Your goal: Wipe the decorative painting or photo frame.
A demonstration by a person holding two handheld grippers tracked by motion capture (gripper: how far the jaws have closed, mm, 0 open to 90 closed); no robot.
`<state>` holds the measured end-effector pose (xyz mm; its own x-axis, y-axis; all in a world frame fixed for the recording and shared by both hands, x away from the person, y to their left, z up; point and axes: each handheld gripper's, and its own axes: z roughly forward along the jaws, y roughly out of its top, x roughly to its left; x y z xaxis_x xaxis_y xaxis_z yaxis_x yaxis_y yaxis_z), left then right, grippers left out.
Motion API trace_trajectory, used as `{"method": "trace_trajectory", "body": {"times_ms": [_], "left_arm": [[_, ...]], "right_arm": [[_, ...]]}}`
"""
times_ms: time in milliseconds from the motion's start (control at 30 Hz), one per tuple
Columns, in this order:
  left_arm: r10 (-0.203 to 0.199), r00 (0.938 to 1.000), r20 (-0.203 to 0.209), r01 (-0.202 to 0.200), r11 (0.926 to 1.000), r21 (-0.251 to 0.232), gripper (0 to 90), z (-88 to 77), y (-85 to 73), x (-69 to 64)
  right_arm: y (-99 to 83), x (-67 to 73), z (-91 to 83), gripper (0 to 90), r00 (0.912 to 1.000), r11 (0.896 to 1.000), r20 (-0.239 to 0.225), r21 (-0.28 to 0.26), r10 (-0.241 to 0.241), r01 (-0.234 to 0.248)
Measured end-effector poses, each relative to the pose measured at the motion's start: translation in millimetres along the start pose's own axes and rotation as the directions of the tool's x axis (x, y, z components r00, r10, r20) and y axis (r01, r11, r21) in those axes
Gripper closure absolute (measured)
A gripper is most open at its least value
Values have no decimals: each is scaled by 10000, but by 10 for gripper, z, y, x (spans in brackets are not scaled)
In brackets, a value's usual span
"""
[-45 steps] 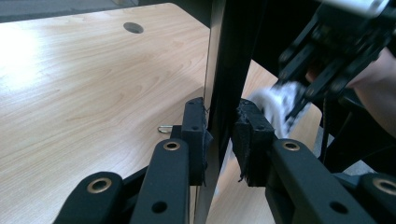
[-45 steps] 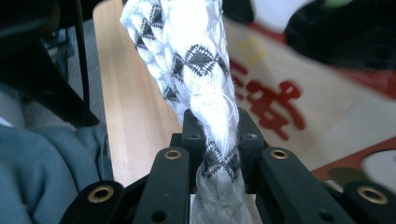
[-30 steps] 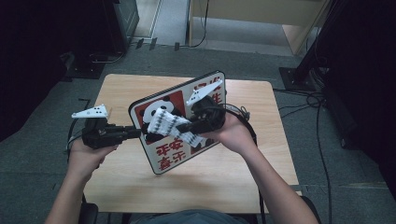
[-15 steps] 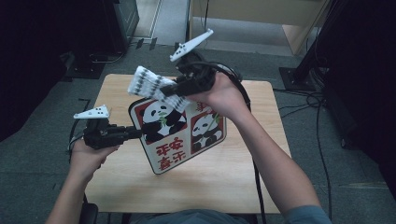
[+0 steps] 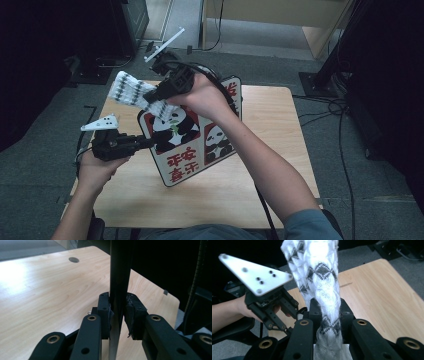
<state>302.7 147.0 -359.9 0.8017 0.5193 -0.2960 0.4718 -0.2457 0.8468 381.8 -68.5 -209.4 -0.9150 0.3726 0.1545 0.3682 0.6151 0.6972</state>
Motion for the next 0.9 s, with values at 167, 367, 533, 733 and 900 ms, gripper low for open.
{"method": "trace_trajectory", "body": {"times_ms": [167, 367, 533, 733, 900], "left_arm": [[-28, 9999, -162, 30, 9999, 111, 774, 23, 0, -9], [41, 9995, -301, -36, 9999, 144, 778, 15, -2, -31], [-65, 9998, -210, 69, 9998, 195, 784, 13, -1, -28], [-76, 9997, -214, 79, 9999, 140, 783, 14, -7, -28], [-98, 9997, -213, 101, 9998, 156, 785, 12, -7, -27]], "right_arm": [[-31, -15, 68, 793, 10000, 9998, -22, 188, 85, -85], [-83, -53, 66, 784, 9998, 9999, -150, -26, 152, -152], [-124, -70, 55, 777, 9997, 9996, -188, -218, 173, -177], [-174, -126, 12, 775, 9996, 9991, -146, -329, 259, -263], [-214, -178, -23, 770, 9993, 9984, -127, -445, 338, -343]]}}
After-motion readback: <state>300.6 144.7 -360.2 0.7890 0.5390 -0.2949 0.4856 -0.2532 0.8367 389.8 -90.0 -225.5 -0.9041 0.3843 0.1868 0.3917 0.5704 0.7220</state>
